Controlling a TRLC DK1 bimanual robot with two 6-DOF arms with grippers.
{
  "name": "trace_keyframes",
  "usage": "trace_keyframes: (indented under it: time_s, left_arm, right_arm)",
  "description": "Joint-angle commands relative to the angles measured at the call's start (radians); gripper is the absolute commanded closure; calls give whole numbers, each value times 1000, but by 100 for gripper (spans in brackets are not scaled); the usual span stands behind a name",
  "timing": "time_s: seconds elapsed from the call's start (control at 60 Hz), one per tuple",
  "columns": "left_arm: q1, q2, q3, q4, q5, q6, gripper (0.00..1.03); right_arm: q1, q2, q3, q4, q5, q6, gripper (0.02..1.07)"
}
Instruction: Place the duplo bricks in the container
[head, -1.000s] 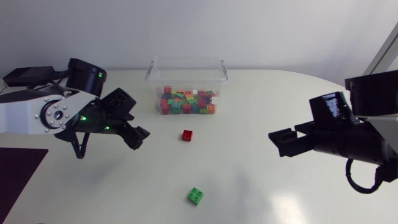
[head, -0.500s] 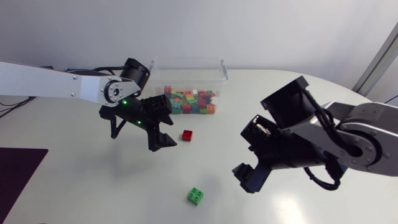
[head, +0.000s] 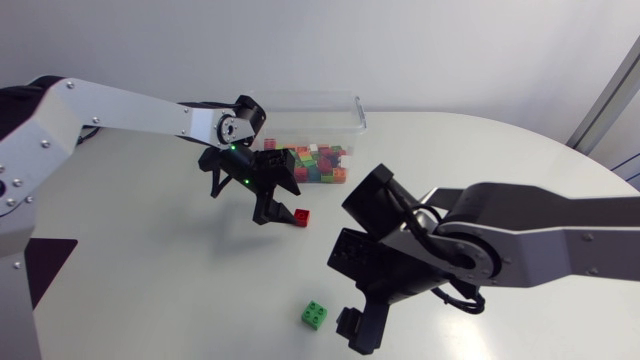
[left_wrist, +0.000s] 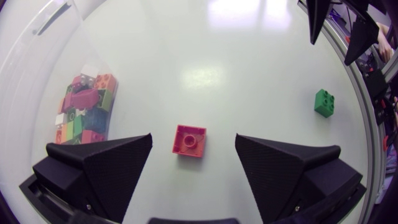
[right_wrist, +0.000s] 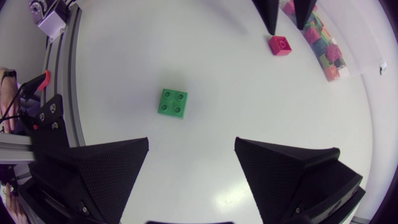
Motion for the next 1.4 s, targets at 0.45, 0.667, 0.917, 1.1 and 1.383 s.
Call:
trace_keyframes:
  time_s: [0.45, 0.667, 0.917, 1.1, 1.383]
  left_arm:
    - [-16, 192, 170, -132, 28, 115, 24]
    - [-22, 213, 185, -132, 24, 80, 68]
    - [-52, 129, 75, -146, -20, -5, 71]
    - [-42, -35, -118, -34, -20, -103, 72]
    - [37, -322, -305, 64, -18, -256, 72]
  right_arm:
    - [31, 55, 52, 19, -3, -23, 7]
    - [54, 72, 52, 38, 0, -8, 7]
    - [77, 115, 73, 47, 41, 76, 10]
    - [74, 198, 119, 19, 41, 119, 10]
    - [77, 310, 262, -87, 23, 145, 13]
